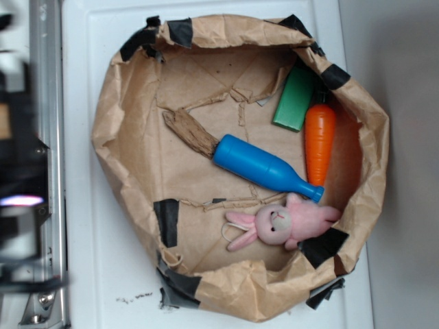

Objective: Grab the wood chip.

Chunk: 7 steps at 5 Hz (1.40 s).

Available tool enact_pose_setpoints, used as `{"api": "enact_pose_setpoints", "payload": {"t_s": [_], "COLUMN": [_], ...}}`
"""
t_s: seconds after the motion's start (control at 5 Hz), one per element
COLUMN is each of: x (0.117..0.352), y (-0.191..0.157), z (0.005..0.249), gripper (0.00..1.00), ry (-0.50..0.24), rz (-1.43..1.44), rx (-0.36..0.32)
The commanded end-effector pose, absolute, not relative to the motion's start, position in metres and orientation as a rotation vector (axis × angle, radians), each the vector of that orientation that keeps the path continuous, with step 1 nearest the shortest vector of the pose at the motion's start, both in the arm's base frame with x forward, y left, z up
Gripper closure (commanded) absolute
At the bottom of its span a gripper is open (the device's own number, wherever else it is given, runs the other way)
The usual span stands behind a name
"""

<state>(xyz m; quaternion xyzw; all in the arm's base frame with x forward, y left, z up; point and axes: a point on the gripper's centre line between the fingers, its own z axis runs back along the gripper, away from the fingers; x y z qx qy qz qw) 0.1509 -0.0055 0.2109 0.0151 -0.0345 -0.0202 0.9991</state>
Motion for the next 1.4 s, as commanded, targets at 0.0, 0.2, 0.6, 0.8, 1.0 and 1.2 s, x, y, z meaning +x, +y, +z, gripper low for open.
{"api": "enact_pose_setpoints", "payload": {"t_s": [0.0, 0.2, 0.6, 0.8, 1.0, 1.2], "x": [0.197, 0.222, 0.233, 0.222, 0.22, 0.225], "y": [0.029, 0.047, 0.033, 0.024, 0.021, 0.027], "z": [0.176, 0.141, 0.088, 0.052, 0.026, 0.0], "gripper": [0.0, 0.0, 0.0, 0.0, 0.0, 0.0], "ry": [-0.022, 0.047, 0.081, 0.081, 0.077, 0.075], "rz": [-0.252, -0.291, -0.344, -0.42, -0.47, -0.515], "rx": [-0.056, -0.046, -0.029, 0.003, 0.025, 0.012]}}
